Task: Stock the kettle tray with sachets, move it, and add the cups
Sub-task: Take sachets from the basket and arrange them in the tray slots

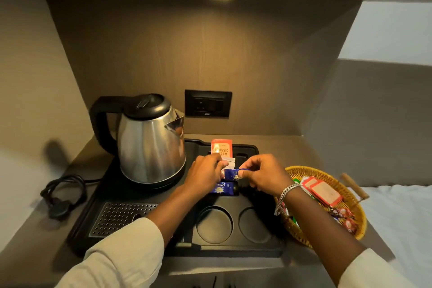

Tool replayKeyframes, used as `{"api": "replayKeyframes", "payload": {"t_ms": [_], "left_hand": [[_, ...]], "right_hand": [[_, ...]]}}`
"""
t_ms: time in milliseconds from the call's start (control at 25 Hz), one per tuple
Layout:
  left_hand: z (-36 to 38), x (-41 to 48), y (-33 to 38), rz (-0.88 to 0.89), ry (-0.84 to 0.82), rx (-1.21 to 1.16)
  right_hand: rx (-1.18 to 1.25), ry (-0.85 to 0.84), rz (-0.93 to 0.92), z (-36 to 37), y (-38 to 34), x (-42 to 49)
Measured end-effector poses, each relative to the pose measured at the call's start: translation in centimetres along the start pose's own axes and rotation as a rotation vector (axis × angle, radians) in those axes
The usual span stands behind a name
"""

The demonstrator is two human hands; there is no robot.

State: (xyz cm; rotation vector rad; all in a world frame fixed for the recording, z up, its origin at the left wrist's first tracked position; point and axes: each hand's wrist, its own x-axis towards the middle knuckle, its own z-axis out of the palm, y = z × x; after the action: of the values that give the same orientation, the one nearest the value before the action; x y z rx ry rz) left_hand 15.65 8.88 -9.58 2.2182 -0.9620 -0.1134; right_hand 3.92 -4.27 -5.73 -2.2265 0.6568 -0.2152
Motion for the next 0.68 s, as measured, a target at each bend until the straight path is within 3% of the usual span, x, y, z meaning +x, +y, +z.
{"api": "replayKeyframes", "payload": {"t_ms": [240, 400, 520, 680], "left_hand": [[-1.0, -0.5, -1.4, 0.037, 0.177, -0.228], [-1.1, -1.0, -1.4, 0.041, 0.168, -0.313], [-1.0, -0.9, -0.7, 0.015, 0.201, -0.359], [-0.2, -0.4, 1.9, 0.013, 0.170, -0.432]], "right_hand": [[-0.106, -0.079, 0.015, 1.9, 0.1, 0.5], [-0.159, -0.112, 0.005, 3.6, 0.2, 0.9], [-0.228, 0.025, -0.033, 3.5, 0.1, 0.5], [-0.119, 0.266, -0.024, -0.1, 0.7, -0.4]]}}
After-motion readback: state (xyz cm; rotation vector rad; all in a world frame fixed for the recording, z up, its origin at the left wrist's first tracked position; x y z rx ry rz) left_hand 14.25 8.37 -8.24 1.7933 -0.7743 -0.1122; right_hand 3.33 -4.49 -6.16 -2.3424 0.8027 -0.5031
